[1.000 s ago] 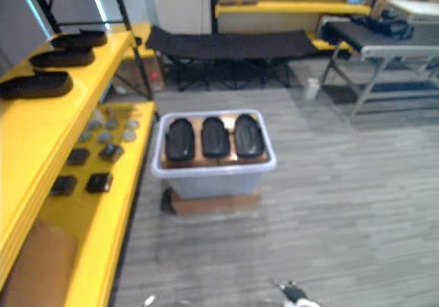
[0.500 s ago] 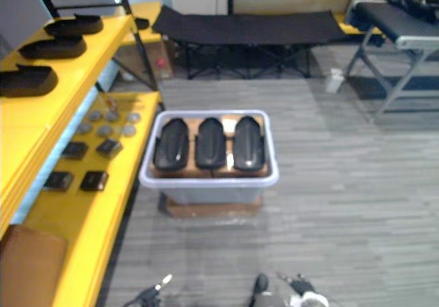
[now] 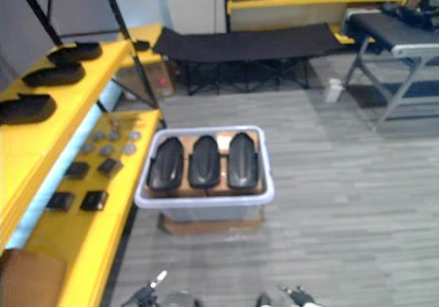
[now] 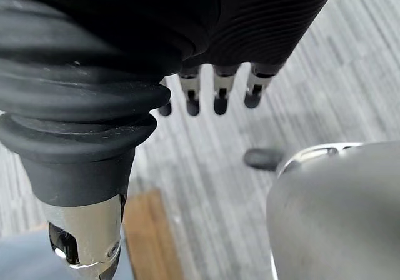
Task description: Walk over and take plastic housings, then place them on the shelf
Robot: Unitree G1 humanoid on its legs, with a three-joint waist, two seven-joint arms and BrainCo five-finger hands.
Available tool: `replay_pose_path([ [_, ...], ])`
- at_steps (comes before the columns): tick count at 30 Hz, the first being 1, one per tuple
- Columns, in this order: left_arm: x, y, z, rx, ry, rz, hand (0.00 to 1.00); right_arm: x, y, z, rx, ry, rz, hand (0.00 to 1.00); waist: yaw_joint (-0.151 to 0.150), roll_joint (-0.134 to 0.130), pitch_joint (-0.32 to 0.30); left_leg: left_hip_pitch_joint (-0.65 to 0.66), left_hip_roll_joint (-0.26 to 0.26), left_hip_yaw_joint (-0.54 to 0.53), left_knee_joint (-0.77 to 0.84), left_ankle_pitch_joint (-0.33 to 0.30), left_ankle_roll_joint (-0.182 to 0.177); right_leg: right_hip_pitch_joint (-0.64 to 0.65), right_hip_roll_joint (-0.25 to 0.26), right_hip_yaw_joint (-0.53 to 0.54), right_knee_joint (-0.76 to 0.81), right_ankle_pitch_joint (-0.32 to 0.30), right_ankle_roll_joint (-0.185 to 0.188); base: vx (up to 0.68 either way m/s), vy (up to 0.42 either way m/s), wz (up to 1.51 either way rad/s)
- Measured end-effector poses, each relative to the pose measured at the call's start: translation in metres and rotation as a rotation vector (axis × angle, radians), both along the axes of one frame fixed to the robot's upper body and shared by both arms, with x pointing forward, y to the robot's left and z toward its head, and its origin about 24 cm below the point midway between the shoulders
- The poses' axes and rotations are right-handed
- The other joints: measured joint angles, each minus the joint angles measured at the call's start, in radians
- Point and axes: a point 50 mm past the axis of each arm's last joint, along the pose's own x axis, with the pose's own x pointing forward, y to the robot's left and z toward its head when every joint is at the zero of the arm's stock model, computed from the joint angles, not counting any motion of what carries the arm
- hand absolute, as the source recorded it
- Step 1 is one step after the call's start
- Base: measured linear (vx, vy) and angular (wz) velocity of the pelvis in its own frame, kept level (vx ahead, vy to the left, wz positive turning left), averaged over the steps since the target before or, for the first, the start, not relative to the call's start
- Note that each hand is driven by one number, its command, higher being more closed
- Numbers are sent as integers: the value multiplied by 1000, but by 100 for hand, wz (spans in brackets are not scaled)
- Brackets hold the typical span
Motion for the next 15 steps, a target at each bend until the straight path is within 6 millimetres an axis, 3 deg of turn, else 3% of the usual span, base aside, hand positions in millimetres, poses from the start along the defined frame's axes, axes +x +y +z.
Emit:
replay_pose_path([
  [1, 0, 0, 0, -1, 1, 1, 0, 2, 4, 0, 7, -4, 8, 0, 10, -2, -7, 15, -10, 21, -20, -7, 22, 8, -3, 11, -7, 4, 11, 41, 228, -21],
  [2, 0, 6, 1, 14, 0, -13, 0, 4, 11, -1, 23, -10, 12, 0, 12, -22, -8, 38, -42, 35, -69, 4, 36, 14, -29, 19, -14, 8, 24, 136, 197, -17],
  [5, 0, 11, 1, 32, 2, -32, 0, 3, 12, -1, 26, -7, 7, 0, 8, -45, -7, 93, -92, 36, -152, 24, 67, 20, -71, 17, -2, -12, 53, 253, 133, 5],
  [10, 7, 12, 3, 51, -12, -72, 0, 3, 16, -1, 17, -17, 82, 0, 4, -72, -3, 140, -124, -8, -160, 15, 88, 75, -91, -43, 29, -47, 66, 240, 28, 29],
  [12, 9, 7, 3, 47, -16, -89, 0, 11, 23, 0, 28, -44, 168, 0, 4, -74, -1, 190, -105, -24, -192, 3, 91, -10, -121, -59, 305, -123, 96, 151, 50, 37],
  [13, 9, 6, 3, 49, -17, -95, 0, 14, 24, 1, 28, -54, 183, 0, 5, -72, 0, 197, -99, -28, -195, 4, 91, -20, -122, -59, 343, -125, 97, 67, 70, 32],
  [14, 10, 8, 4, 63, -18, -112, 0, 18, 29, 2, 31, -87, 230, 0, 1, -68, 5, 220, -85, -53, -193, 4, 92, -63, -141, -64, 493, -125, 92, 34, 57, 50],
  [15, 9, 12, 4, 87, -10, -138, 0, 26, 38, 5, 44, -138, 291, 0, -13, -83, 7, 230, -79, -78, -191, 4, 93, -85, -158, -68, 551, -179, 74, 56, 42, 62],
])
